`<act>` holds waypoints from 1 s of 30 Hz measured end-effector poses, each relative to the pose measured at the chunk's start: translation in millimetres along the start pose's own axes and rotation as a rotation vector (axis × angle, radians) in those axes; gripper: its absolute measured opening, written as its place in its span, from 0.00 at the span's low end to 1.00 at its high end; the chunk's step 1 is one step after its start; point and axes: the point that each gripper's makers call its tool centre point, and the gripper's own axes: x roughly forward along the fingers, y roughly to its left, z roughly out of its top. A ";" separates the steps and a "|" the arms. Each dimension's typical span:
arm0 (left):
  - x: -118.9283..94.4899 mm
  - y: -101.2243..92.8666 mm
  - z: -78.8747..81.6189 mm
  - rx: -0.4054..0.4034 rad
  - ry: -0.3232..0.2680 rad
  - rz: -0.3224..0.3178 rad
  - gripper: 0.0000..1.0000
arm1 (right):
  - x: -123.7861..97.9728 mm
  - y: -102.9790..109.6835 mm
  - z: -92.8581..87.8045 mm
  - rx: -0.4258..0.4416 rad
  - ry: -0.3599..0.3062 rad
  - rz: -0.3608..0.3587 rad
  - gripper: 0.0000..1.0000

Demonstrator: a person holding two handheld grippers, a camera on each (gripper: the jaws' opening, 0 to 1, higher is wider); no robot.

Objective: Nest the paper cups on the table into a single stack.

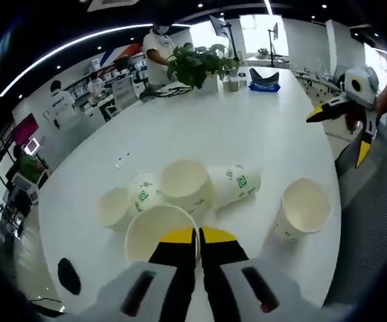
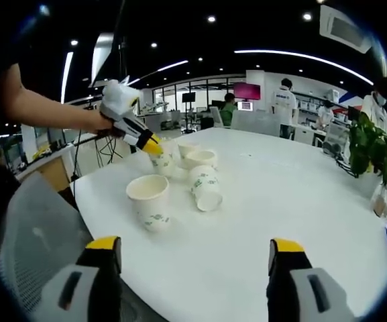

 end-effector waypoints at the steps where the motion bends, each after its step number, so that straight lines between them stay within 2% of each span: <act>1: -2.2 0.2 0.6 -0.001 -0.001 0.002 0.00 | 0.1 0.0 -0.1 0.000 0.000 0.000 0.93; 9: -26.0 -4.2 12.7 -0.037 -0.035 0.018 0.00 | 0.3 3.9 0.5 -0.005 0.003 0.010 0.98; 16: -45.3 -16.1 26.2 -0.029 -0.053 0.002 0.00 | 1.0 6.8 -1.4 -0.011 0.015 0.021 1.00; 19: -55.4 -26.5 38.2 -0.029 -0.070 -0.011 0.00 | 1.3 7.9 -2.3 -0.020 0.020 0.026 1.00; 30: -66.3 -51.4 60.6 0.010 -0.100 -0.064 0.00 | 1.8 5.7 -3.7 -0.025 0.019 0.023 1.00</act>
